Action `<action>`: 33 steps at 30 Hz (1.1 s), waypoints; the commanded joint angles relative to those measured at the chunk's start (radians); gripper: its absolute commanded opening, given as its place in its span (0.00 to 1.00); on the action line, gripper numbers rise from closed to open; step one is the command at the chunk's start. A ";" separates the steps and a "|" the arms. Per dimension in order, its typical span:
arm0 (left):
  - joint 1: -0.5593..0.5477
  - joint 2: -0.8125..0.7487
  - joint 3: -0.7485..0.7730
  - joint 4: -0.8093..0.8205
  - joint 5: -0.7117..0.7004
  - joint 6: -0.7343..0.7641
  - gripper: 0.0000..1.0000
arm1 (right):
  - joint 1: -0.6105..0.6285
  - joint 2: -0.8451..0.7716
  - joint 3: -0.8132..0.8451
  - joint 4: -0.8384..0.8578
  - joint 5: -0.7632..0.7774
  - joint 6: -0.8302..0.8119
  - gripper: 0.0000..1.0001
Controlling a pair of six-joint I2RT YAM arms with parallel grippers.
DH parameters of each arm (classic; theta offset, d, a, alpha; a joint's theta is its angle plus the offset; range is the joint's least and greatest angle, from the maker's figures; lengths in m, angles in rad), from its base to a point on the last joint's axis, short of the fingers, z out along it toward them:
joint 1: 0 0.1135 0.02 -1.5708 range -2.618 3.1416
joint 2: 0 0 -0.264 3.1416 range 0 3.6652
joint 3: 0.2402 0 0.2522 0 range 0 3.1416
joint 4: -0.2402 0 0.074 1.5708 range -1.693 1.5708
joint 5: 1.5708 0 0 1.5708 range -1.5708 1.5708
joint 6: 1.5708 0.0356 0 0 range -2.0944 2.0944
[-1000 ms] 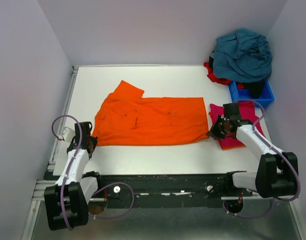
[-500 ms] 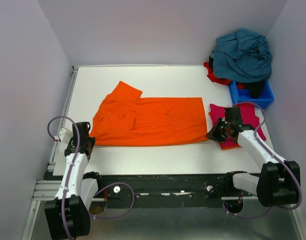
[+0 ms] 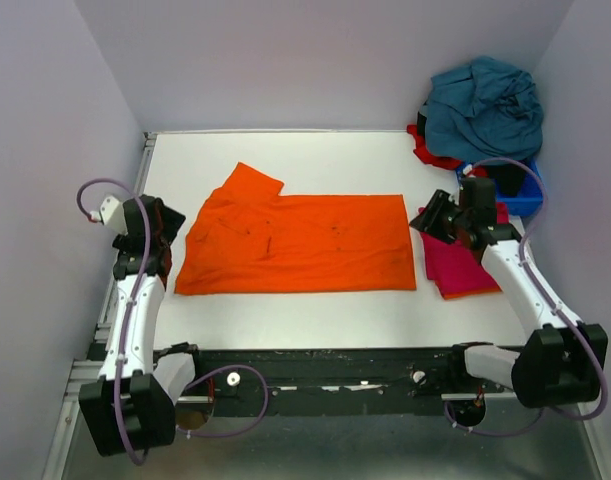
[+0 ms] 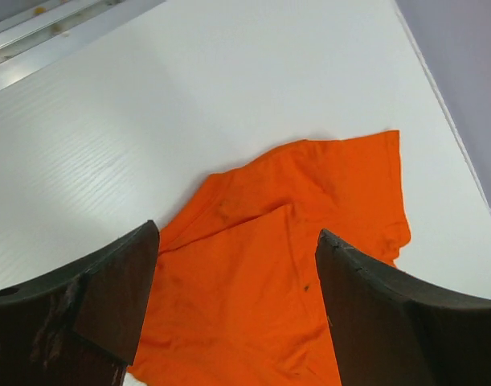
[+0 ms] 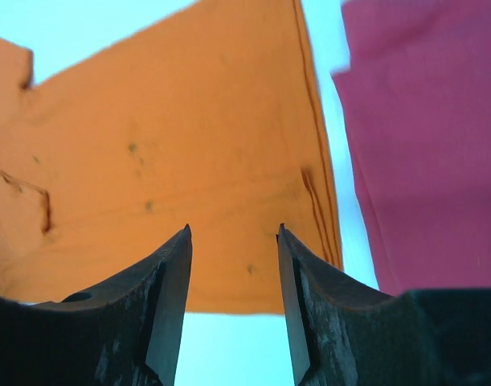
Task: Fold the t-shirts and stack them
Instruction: Fold the flattened tshirt in 1/3 of the way, then grap the side of the flattened tshirt furthest away from the robot with both arms
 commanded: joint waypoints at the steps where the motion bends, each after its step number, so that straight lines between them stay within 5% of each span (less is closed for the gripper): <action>1: 0.000 0.166 0.060 0.253 0.176 0.108 0.91 | -0.001 0.149 0.108 0.075 0.000 -0.045 0.53; 10: -0.064 0.649 0.397 0.357 0.302 0.188 0.91 | 0.002 0.462 0.381 0.024 0.060 -0.097 0.52; 21: -0.155 1.141 0.886 0.220 0.313 0.287 0.86 | 0.002 0.693 0.556 -0.012 0.088 -0.093 0.51; 33: -0.198 1.537 1.425 -0.117 0.270 0.315 0.76 | 0.002 0.749 0.593 -0.020 0.081 -0.097 0.49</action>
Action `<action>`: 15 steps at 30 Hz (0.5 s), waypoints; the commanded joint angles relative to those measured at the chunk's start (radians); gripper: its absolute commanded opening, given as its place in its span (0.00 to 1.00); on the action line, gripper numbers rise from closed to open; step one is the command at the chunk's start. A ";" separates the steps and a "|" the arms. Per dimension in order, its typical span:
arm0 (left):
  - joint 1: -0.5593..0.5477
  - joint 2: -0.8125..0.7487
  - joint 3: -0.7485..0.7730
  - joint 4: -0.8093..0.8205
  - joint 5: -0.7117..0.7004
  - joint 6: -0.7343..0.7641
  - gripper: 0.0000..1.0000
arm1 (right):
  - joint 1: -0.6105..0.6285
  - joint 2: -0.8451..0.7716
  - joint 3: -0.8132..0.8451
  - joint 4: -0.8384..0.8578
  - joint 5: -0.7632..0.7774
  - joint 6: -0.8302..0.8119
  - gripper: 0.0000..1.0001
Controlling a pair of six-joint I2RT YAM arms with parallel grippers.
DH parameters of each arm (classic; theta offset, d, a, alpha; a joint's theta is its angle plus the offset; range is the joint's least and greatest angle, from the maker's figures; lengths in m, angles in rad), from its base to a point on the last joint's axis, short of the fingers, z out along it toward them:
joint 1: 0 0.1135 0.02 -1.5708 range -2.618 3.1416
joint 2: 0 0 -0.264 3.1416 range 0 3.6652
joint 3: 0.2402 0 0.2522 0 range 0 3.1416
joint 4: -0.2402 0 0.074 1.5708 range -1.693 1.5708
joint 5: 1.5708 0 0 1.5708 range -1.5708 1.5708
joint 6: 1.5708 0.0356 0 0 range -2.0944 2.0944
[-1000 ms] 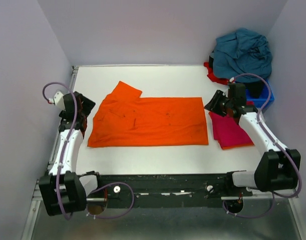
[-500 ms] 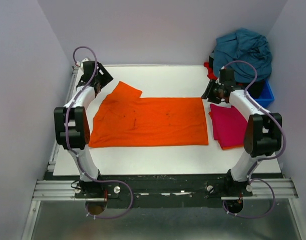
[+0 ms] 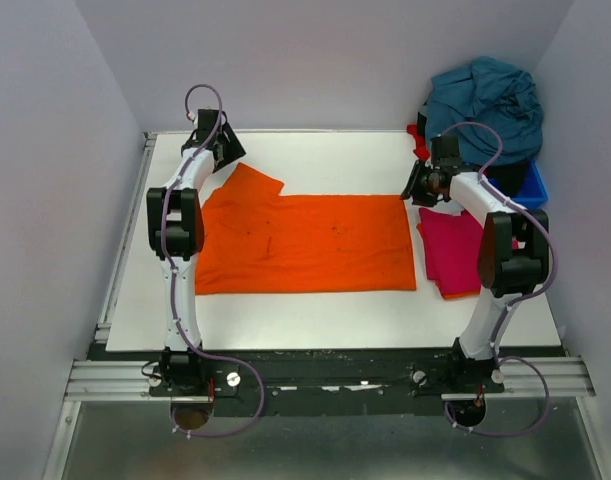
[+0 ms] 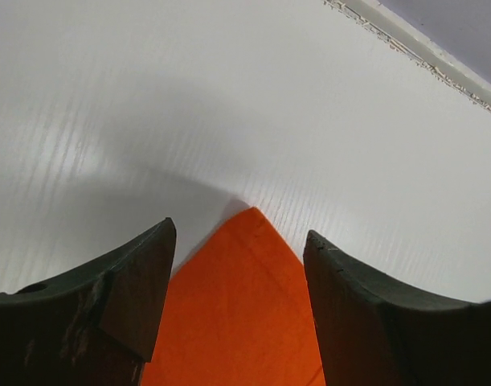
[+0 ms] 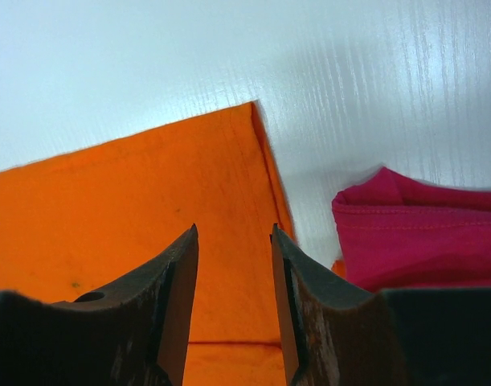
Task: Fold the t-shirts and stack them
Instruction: Grap the side of the flattened tshirt furthest away from the robot with both arms
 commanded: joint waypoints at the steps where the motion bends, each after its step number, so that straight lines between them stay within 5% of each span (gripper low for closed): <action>1: -0.015 0.137 0.211 -0.194 0.001 0.027 0.75 | 0.001 0.011 0.033 -0.024 0.010 -0.016 0.49; 9: -0.016 0.212 0.280 -0.261 0.017 -0.006 0.68 | 0.001 0.029 0.062 -0.050 0.019 -0.029 0.49; 15: -0.016 0.301 0.398 -0.349 0.109 -0.016 0.46 | 0.003 0.062 0.103 -0.085 0.035 -0.036 0.49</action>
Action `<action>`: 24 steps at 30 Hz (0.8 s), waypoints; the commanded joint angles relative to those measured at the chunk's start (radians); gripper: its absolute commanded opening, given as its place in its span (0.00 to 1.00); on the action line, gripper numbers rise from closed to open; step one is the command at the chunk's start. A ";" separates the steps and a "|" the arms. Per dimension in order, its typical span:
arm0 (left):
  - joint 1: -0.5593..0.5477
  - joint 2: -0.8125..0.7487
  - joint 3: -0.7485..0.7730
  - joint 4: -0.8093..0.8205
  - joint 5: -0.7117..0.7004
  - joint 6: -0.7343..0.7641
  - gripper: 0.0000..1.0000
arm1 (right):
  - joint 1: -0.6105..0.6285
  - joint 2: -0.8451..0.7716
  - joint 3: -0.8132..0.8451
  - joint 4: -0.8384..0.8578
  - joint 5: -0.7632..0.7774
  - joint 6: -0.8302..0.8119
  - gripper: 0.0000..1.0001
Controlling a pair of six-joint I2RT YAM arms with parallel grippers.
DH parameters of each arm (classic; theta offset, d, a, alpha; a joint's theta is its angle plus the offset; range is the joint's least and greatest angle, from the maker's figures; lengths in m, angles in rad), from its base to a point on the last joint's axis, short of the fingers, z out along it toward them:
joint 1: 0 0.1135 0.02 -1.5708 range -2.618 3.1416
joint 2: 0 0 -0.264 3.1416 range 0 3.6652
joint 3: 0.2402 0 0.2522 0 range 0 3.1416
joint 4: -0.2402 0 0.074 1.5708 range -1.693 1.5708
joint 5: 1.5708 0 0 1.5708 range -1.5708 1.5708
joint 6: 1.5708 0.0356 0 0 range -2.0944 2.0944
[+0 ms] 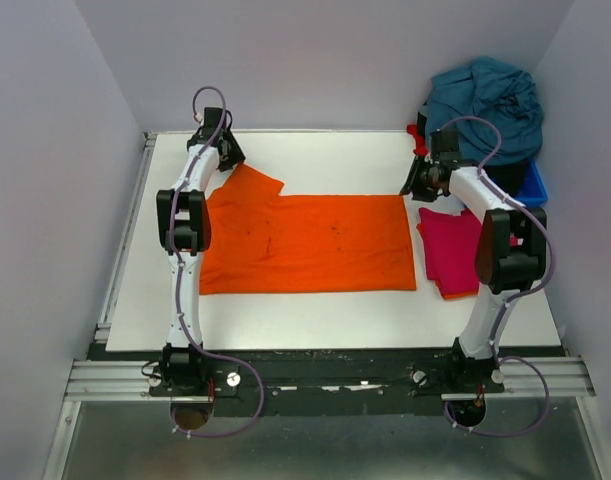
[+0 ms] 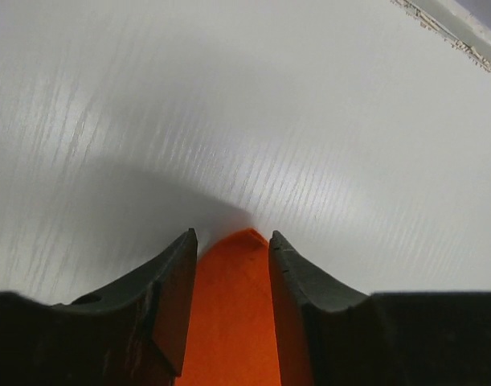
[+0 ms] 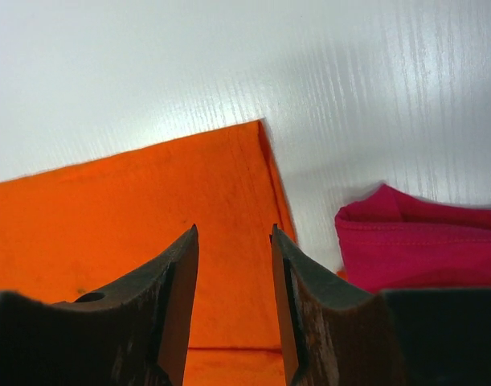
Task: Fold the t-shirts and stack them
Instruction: Grap the side of the flattened tshirt furthest away from the robot with both arms
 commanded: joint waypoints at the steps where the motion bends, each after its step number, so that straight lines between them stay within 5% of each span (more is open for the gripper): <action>1: 0.000 0.083 0.060 -0.116 0.078 -0.011 0.43 | 0.003 0.042 0.045 -0.051 0.042 -0.028 0.49; 12: -0.005 0.118 0.110 -0.115 0.143 -0.005 0.36 | 0.007 0.122 0.134 -0.106 0.054 -0.042 0.49; 16: -0.003 0.122 0.115 -0.122 0.141 -0.003 0.23 | 0.008 0.143 0.155 -0.122 0.054 -0.042 0.49; 19: 0.000 0.096 0.066 -0.086 0.143 -0.006 0.00 | 0.011 0.166 0.192 -0.151 0.069 -0.045 0.49; 24: 0.006 0.025 -0.055 0.008 0.141 -0.006 0.00 | 0.011 0.210 0.240 -0.169 0.079 -0.042 0.49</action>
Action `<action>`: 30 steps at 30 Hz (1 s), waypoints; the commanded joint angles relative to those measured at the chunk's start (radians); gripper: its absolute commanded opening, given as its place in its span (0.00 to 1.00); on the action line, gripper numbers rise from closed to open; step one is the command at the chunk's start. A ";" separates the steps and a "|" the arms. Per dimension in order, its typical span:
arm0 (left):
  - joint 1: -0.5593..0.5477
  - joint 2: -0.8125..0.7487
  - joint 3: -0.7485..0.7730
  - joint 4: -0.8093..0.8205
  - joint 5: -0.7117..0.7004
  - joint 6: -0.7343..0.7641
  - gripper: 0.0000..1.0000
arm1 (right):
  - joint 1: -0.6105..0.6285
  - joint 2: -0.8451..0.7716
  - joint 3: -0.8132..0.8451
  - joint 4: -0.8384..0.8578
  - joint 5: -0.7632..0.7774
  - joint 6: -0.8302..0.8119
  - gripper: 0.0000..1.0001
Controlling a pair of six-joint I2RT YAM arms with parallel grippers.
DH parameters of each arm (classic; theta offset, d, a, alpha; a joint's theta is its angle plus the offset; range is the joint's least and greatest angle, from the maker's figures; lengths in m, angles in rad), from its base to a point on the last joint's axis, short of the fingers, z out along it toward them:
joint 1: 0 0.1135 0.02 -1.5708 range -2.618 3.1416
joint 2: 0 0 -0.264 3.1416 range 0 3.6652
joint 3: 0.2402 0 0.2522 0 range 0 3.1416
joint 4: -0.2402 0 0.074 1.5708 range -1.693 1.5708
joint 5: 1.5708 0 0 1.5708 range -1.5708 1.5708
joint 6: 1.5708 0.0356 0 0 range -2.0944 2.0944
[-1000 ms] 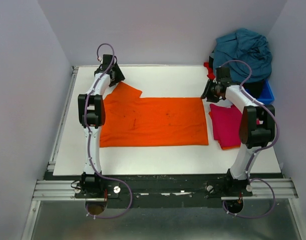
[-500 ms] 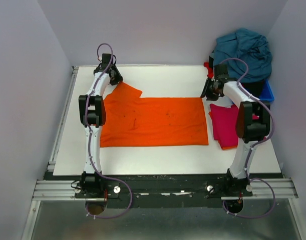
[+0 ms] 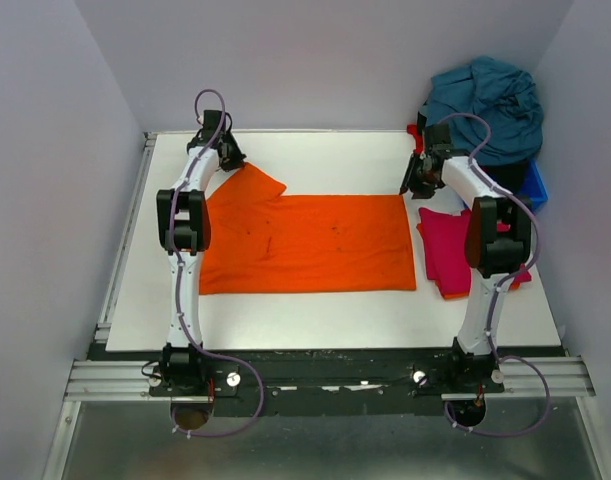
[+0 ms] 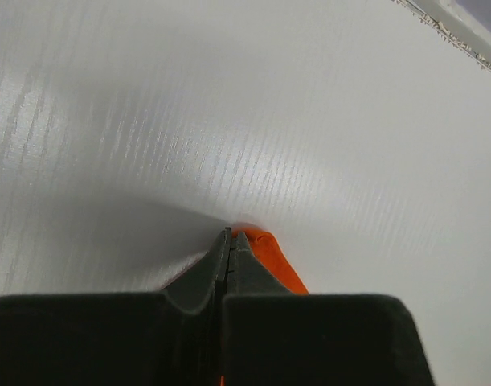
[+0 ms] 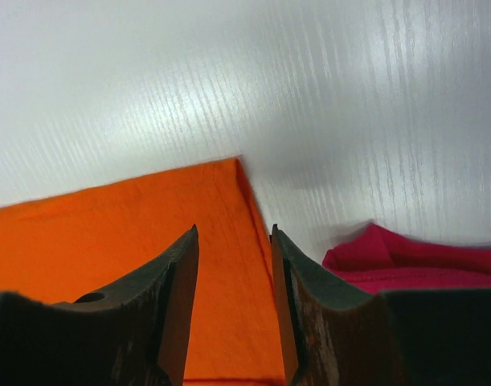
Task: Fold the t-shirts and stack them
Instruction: Grap the side of the flattened tshirt furthest away from the robot with both arms
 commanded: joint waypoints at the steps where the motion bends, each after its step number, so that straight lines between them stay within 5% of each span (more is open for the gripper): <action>1: 0.001 -0.037 -0.124 0.018 0.027 0.002 0.00 | 0.009 0.056 0.058 -0.050 0.030 -0.013 0.49; 12: 0.024 -0.161 -0.250 0.100 0.012 0.014 0.00 | 0.023 0.127 0.151 -0.112 0.034 -0.018 0.49; 21: 0.023 -0.247 -0.322 0.143 0.025 0.004 0.00 | 0.043 0.228 0.311 -0.248 0.100 -0.012 0.36; 30: 0.020 -0.318 -0.389 0.171 0.022 0.014 0.00 | 0.049 0.167 0.248 -0.206 0.214 -0.036 0.55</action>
